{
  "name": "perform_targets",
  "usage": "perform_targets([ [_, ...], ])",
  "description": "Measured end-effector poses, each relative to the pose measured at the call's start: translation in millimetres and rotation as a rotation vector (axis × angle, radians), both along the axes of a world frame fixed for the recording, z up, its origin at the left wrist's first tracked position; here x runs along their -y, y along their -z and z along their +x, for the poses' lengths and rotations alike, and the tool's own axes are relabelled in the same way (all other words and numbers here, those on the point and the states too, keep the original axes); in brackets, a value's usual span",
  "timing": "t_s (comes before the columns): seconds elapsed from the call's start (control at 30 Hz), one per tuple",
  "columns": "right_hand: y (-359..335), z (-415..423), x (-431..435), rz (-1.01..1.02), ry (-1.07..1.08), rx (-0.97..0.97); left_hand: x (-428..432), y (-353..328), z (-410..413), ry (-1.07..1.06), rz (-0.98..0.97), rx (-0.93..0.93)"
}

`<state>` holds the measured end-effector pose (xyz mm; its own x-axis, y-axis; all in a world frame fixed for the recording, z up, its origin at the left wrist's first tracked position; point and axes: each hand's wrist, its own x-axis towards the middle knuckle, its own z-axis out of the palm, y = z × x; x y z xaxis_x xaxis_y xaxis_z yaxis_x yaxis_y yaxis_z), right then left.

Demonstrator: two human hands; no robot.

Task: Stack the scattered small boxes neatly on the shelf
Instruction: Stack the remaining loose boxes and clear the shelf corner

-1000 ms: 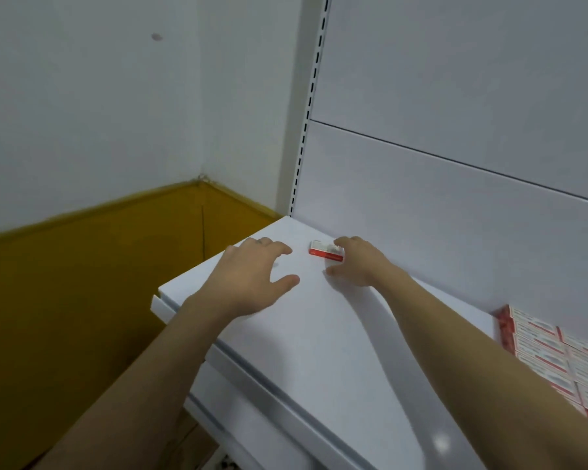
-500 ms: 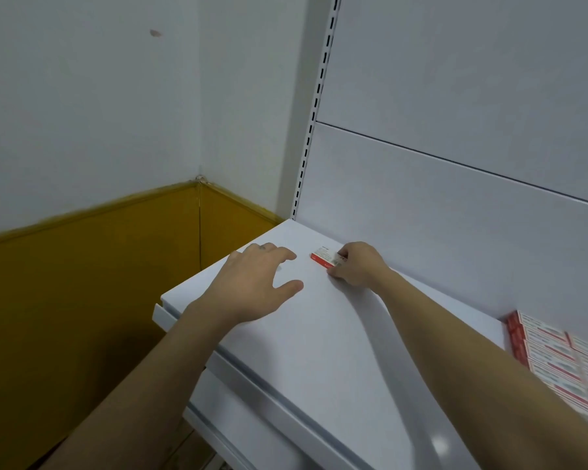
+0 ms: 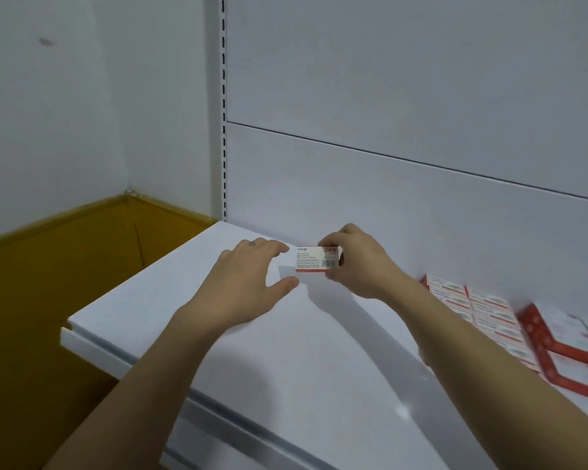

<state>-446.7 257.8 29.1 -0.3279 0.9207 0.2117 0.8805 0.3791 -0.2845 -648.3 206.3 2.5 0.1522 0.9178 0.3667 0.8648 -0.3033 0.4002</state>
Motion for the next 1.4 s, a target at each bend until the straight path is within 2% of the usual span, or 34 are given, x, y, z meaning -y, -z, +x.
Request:
perform_targets([
  [0.47, -11, 193, 94, 0.106, 0.264, -0.091, 5, -10, 193, 0.367, 0.030, -0.028],
  [0.77, -1, 269, 131, 0.075, 0.326, -0.198, 17, -5, 288, 0.513, 0.057, -0.085],
  [1.0, 11, 293, 138, 0.052, 0.290, -0.262, 24, -3, 309, 0.500, 0.034, -0.033],
  [1.2, 20, 299, 140, 0.058, 0.274, -0.324, 36, 8, 315, 0.492, 0.031, 0.155],
  [1.4, 35, 295, 148, 0.073, 0.287, -0.497, 44, 17, 315, 0.493, 0.061, 0.243],
])
